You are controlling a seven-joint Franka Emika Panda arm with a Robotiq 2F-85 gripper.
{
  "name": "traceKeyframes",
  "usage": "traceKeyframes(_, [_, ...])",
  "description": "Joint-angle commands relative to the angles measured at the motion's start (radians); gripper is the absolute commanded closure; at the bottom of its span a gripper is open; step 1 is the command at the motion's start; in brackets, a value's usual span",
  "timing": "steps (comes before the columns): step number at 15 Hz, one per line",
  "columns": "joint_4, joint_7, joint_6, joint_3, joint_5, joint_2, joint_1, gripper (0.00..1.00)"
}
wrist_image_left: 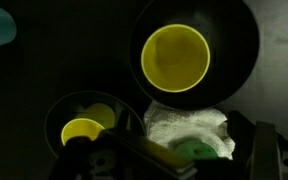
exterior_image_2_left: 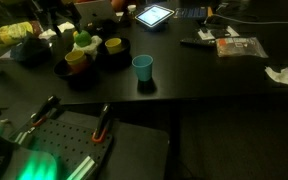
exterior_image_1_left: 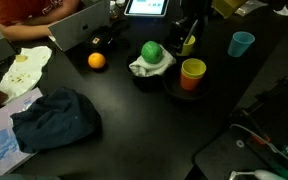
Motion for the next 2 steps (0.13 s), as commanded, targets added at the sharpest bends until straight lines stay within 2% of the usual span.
traceKeyframes(1, [0.011, 0.059, -0.028, 0.001, -0.059, -0.031, -0.006, 0.0])
traceKeyframes(2, [0.012, 0.071, -0.031, 0.002, -0.07, -0.03, -0.007, 0.0])
